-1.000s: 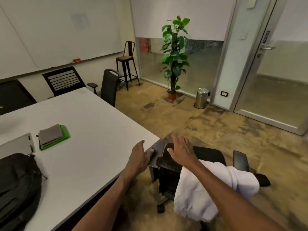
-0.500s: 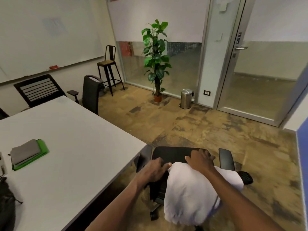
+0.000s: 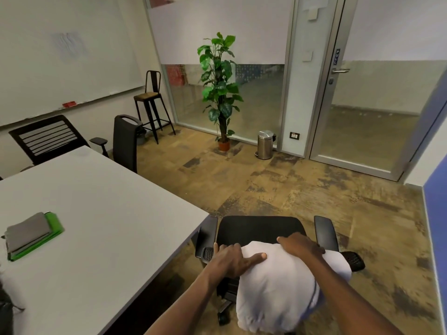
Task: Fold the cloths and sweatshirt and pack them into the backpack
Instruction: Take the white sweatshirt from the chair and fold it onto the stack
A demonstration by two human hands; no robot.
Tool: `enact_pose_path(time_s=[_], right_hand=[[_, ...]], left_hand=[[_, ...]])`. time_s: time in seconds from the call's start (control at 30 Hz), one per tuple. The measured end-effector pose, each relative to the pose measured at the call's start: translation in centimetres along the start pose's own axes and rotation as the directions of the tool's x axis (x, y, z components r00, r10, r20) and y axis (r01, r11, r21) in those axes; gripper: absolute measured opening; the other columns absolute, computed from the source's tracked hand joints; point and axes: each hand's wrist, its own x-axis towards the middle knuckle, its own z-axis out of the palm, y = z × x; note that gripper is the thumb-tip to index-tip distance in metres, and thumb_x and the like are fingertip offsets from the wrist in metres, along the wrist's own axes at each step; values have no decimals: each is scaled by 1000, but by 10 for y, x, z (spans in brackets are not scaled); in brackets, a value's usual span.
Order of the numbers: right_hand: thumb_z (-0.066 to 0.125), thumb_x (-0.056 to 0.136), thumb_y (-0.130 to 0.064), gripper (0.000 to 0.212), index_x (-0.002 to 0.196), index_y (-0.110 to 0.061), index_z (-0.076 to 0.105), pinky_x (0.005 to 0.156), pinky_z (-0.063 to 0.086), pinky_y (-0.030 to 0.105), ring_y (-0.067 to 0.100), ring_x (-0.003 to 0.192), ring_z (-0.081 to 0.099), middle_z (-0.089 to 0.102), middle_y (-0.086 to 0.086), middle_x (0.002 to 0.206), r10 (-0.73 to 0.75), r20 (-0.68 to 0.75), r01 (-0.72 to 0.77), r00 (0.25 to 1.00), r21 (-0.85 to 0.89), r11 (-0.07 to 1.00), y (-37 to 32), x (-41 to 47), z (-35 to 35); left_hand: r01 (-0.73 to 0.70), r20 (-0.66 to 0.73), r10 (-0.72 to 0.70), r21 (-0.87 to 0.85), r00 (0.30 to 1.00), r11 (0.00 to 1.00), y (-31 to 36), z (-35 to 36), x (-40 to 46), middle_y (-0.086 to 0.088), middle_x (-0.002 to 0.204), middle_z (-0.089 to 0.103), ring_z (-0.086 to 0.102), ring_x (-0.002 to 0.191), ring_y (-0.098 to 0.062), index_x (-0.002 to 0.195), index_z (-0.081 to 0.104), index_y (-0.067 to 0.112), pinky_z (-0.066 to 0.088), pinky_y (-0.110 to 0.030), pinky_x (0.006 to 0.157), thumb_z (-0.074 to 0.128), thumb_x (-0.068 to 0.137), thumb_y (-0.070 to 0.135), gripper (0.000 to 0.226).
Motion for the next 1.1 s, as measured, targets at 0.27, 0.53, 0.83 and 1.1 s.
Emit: enact_pose_path(time_s=[0.27, 0.53, 0.83, 1.1], right_hand=[[45, 83, -66, 65, 127, -21, 60, 108, 28, 51, 38, 131, 42, 52, 11, 140, -38, -54, 41, 998, 51, 998, 2, -11, 3], [43, 87, -67, 61, 114, -19, 68, 106, 37, 46, 34, 121, 54, 62, 11, 130, -161, -142, 184, 977, 171, 968, 10, -29, -2], [77, 54, -70, 69, 98, -17, 76, 87, 57, 43, 28, 88, 72, 75, 8, 97, -351, 43, 215, 936, 717, 663, 8, -42, -30], [77, 77, -35, 46, 122, -26, 67, 105, 45, 49, 31, 115, 63, 70, 9, 118, -787, -25, 372, 617, 890, 262, -11, -104, -24]], left_hand=[[64, 61, -51, -245, 997, 967, 19, -4, 1, -7, 131, 57, 55, 117, -27, 130, 49, 11, 34, -44, 107, 49, 82, 74, 79], [134, -2, -198, -726, 980, 674, 48, -2, 6, -8, 85, 63, 58, 73, -17, 93, 67, 2, 45, -24, 57, 70, 72, 14, 24], [260, 287, -125, -946, 950, -196, 49, -15, 0, -18, 120, 67, 64, 111, -36, 117, 70, 8, 50, -49, 98, 82, 64, 45, 65], [47, 5, 213, -979, 977, -196, 8, -62, -43, -18, 110, 59, 57, 105, -29, 107, 67, 8, 39, -46, 104, 59, 92, 48, 43]])
